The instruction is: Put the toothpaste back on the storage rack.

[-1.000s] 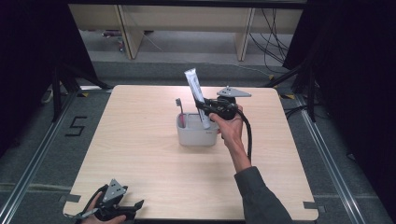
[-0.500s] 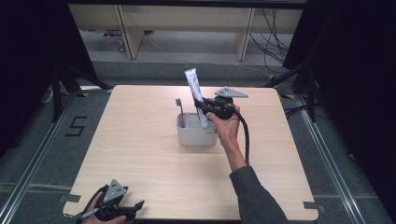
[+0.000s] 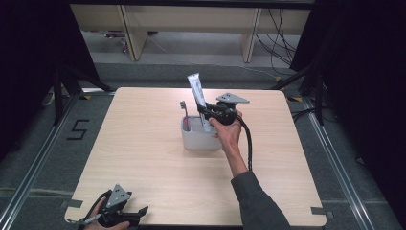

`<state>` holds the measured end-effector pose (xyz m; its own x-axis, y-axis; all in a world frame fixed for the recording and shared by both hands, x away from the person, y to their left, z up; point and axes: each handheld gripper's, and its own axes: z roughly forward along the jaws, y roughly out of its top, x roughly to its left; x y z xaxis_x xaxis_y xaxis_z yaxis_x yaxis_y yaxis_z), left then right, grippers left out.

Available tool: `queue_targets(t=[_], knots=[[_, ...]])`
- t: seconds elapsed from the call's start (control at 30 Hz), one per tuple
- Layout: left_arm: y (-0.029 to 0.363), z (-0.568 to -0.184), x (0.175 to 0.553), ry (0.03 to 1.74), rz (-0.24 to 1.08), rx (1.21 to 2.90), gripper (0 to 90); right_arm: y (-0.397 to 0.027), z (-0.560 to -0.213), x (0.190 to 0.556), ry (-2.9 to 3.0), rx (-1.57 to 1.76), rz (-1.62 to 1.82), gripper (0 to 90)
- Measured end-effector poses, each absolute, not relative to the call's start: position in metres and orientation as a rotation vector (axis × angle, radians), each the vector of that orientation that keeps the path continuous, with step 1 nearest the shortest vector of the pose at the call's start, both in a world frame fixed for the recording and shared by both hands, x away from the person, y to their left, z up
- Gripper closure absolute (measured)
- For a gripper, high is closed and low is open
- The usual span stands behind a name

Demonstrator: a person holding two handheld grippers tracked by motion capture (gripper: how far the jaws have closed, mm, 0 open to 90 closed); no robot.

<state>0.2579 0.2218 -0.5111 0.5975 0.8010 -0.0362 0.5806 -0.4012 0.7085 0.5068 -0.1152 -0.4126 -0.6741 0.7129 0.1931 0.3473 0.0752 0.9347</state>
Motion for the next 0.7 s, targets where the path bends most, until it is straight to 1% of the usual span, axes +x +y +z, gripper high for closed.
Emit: queue_targets(t=[0.7], knots=[[0.221,-0.51,0.257,1.074,0.395,2.138,20.1,-0.115,-0.433,0.501,2.079,1.073,1.589,71.7]])
